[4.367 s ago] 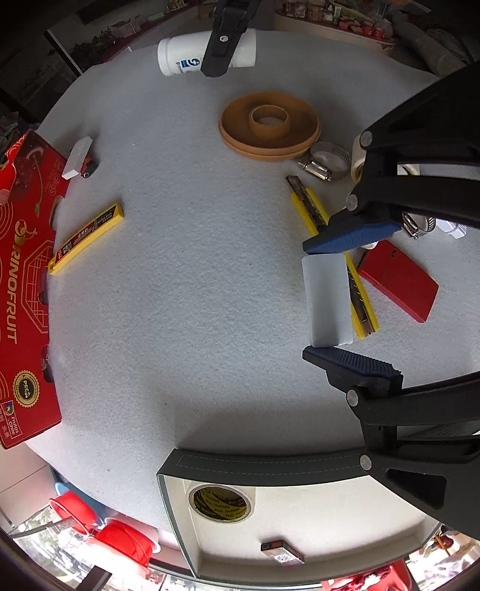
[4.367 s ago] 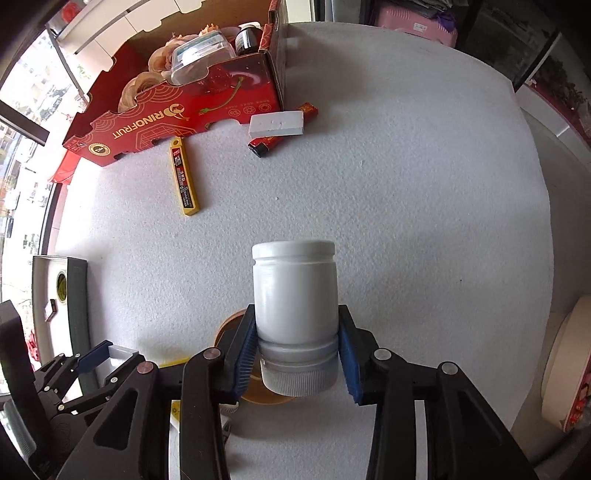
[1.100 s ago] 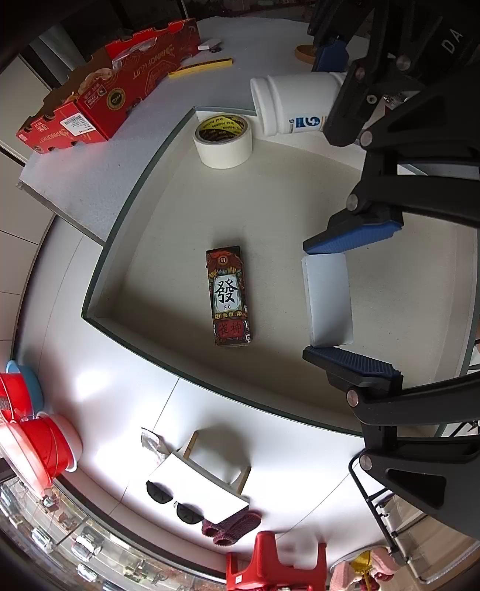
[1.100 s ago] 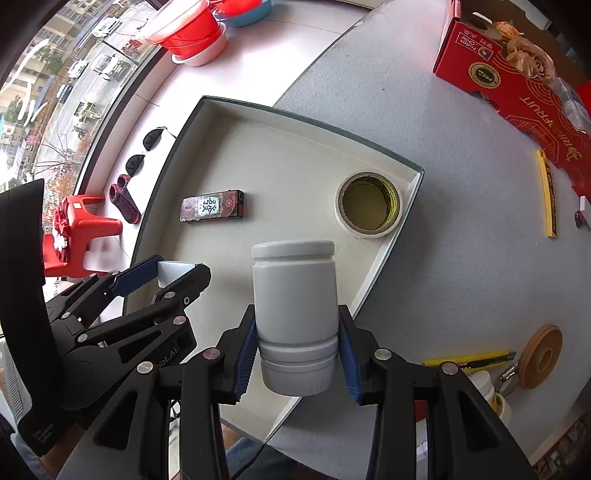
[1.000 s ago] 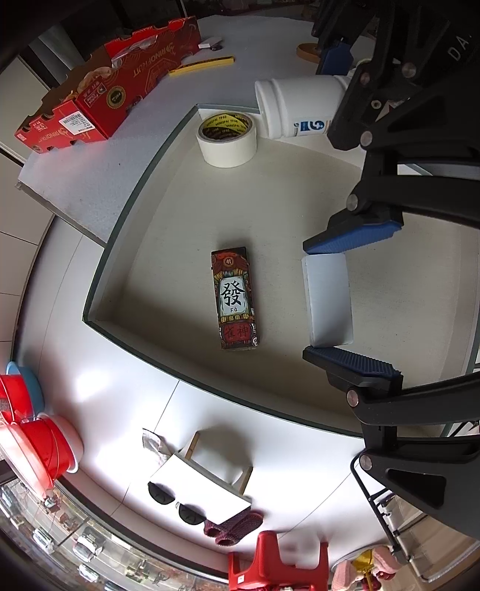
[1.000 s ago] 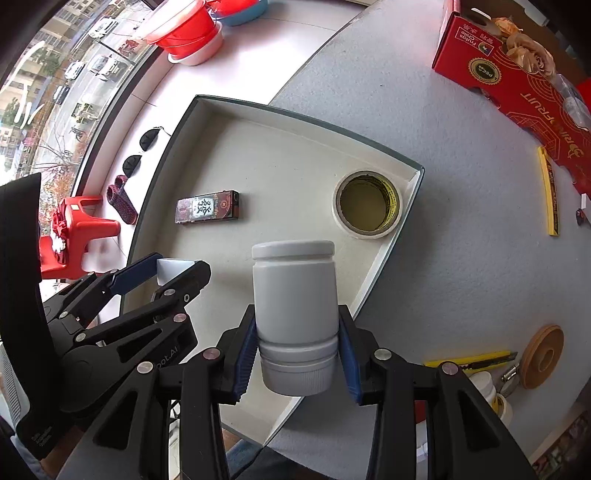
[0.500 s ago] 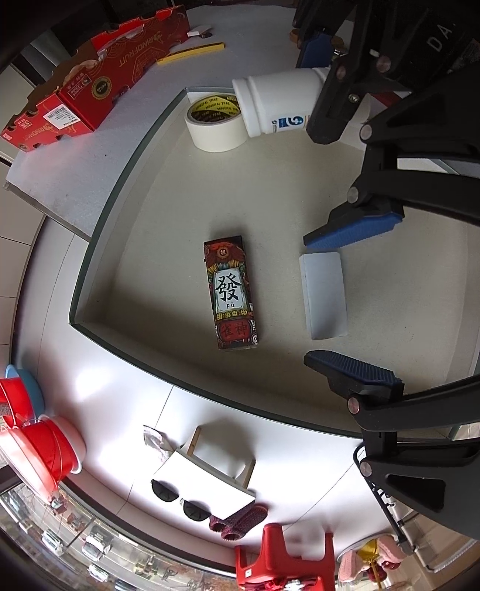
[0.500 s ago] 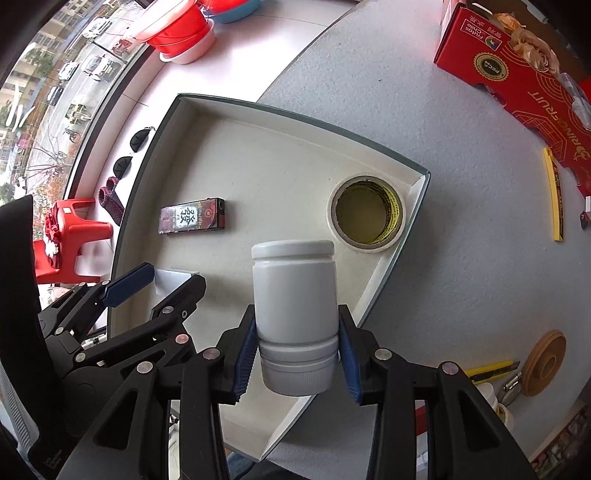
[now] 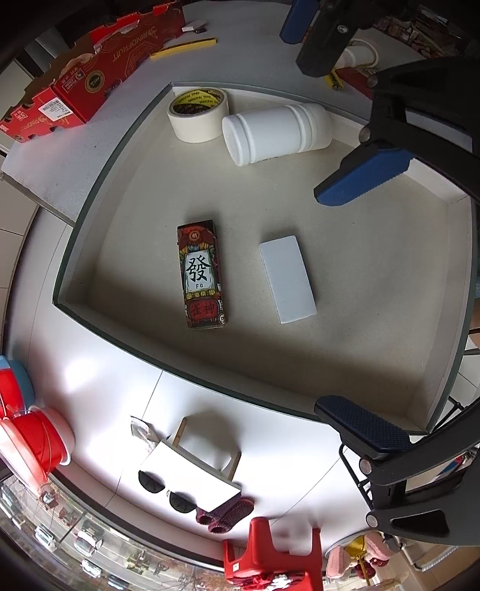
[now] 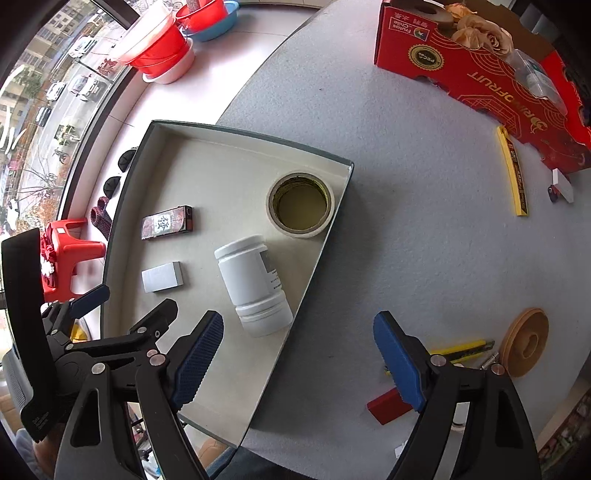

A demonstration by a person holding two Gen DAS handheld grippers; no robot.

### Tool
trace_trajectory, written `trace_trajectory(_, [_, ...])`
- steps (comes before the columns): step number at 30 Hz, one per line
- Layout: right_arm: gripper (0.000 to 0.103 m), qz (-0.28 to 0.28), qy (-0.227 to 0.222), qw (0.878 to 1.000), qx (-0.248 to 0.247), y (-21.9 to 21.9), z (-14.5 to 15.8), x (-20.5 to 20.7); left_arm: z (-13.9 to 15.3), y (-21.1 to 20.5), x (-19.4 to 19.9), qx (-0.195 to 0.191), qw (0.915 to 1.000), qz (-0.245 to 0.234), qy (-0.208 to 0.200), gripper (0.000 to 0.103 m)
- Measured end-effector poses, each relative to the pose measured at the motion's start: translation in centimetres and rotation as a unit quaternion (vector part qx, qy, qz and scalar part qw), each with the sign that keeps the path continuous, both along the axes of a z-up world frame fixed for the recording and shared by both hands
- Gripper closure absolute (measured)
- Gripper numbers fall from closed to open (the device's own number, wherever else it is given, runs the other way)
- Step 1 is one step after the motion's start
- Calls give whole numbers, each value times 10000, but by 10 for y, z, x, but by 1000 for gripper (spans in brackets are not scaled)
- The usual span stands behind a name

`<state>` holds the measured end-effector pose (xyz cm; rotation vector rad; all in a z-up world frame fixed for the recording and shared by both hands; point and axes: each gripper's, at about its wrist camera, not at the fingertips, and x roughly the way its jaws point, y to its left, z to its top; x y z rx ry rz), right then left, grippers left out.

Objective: Organize rigid objects
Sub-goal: 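Move both open grippers back toward the remaining objects on the table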

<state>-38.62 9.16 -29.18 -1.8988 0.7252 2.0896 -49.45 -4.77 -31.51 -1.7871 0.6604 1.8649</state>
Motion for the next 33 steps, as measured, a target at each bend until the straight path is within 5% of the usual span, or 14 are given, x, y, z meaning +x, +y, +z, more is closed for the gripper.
trace_trajectory(10, [18,-758,-70,9971,45,30,12,83,16,19,32,112,9991,-416,39,0])
trace_trajectory(18, [18,-1910,-208,9813,116,72,10,183,27,69,91,309,9927,-1134,-285,0])
trace_trajectory(24, [18,-2513,-327,9673,-24,89,2,240,17,123,158,230,9818,-1835,-430,0])
trace_trajectory(29, [18,-2750,-397,9605,-158,96,-5,278,-9,148,190,-216,9684,-2484,-28,0])
trace_trajectory(33, [18,-2921,-435,9550,-269,100,-15,297,-32,150,204,-572,9543,-2931,-143,0])
